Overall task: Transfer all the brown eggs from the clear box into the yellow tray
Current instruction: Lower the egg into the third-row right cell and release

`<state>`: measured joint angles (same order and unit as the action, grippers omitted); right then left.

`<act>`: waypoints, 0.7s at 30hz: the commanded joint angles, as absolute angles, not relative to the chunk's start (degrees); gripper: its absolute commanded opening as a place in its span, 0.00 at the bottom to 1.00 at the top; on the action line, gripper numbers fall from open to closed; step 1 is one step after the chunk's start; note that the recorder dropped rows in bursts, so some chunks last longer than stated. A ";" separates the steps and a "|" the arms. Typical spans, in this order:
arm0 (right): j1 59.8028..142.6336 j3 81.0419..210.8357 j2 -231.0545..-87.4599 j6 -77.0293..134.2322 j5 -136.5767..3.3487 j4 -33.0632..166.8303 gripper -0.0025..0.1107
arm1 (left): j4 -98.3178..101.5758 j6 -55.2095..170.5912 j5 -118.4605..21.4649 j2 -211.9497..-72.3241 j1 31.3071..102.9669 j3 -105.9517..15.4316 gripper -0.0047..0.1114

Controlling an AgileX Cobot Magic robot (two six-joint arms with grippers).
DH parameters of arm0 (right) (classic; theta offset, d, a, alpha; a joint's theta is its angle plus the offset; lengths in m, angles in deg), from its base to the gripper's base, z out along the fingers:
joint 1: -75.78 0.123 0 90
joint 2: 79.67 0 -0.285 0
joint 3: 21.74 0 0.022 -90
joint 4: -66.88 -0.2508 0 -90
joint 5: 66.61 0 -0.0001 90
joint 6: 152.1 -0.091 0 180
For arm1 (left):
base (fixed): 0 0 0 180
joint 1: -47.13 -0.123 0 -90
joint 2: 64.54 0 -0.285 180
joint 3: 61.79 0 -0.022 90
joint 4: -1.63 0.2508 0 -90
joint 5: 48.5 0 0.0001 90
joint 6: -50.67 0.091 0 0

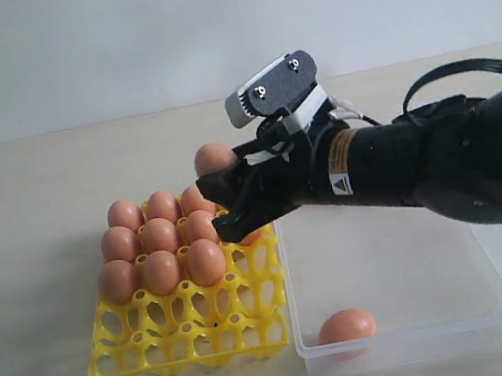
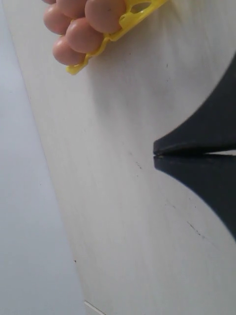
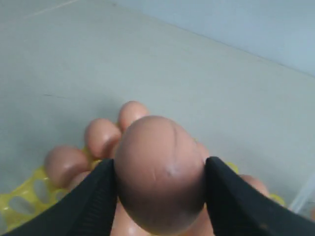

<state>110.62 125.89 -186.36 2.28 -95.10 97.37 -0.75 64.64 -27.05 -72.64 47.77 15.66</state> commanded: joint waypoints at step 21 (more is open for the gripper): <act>110.76 120.83 -194.19 -0.16 -103.76 91.57 0.47 | -1.21 64.22 -27.68 -72.32 47.80 15.43 0.04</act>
